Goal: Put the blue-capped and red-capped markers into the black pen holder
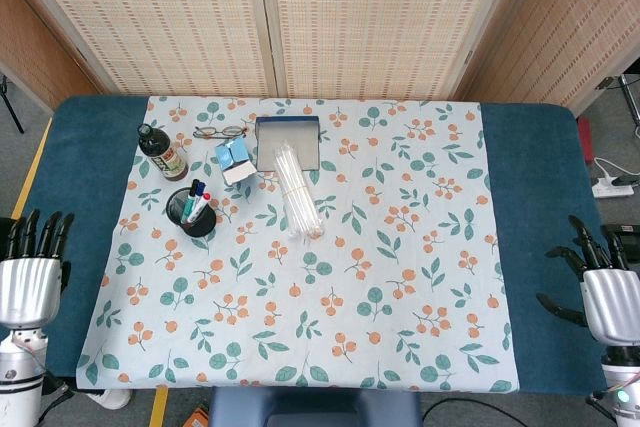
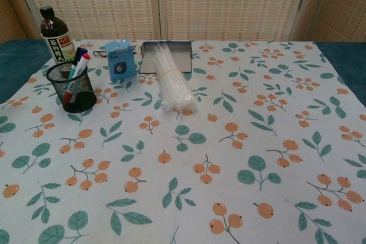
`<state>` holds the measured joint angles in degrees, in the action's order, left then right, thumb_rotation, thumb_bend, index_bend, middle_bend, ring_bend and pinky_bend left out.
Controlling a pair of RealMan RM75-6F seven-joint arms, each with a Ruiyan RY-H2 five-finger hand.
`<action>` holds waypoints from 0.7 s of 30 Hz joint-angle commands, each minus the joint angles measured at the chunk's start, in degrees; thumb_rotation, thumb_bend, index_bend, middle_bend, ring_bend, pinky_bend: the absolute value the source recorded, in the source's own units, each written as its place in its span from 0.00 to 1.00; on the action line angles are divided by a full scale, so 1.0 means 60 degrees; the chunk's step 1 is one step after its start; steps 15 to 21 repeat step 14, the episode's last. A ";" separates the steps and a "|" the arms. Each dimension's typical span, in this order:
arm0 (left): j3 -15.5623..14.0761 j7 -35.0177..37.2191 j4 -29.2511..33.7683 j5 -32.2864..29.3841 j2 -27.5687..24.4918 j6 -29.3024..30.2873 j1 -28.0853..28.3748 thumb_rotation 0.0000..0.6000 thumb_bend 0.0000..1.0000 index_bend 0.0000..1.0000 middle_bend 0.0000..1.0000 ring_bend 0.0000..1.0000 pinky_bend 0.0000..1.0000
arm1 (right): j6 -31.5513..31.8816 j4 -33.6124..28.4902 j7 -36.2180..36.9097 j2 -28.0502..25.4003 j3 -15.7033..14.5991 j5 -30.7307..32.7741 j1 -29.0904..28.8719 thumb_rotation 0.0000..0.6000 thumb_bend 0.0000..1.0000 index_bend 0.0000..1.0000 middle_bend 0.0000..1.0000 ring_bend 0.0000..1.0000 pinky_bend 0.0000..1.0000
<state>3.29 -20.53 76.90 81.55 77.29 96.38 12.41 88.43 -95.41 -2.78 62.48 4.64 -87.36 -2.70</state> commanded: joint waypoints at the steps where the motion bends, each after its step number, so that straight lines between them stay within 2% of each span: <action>1: -0.0728 0.3446 -0.2330 -0.0484 0.0151 -0.1352 -0.1557 1.00 0.31 0.14 0.13 0.05 0.11 | 0.0027 -0.0045 -0.0064 0.0010 -0.0015 -0.0025 0.0011 1.00 0.00 0.37 0.03 0.22 0.00; 4: -0.0654 0.3415 -0.2500 -0.0376 0.0189 -0.1342 -0.1546 1.00 0.31 0.14 0.13 0.05 0.11 | 0.0032 -0.0057 -0.0100 0.0002 -0.0017 -0.0031 0.0012 1.00 0.00 0.36 0.03 0.22 0.00; 12: -0.0621 0.3349 -0.1914 -0.0026 -0.0109 -0.1484 -0.1466 1.00 0.31 0.14 0.13 0.05 0.11 | 0.0046 -0.0081 -0.0171 0.0006 -0.0020 -0.0039 0.0015 1.00 0.00 0.36 0.03 0.22 0.00; 21: -0.0621 0.3351 -0.1874 -0.0029 -0.0120 -0.1603 -0.1471 1.00 0.31 0.14 0.13 0.05 0.11 | 0.0002 -0.0065 -0.0180 0.0024 -0.0029 -0.0028 0.0000 1.00 0.00 0.36 0.04 0.22 0.00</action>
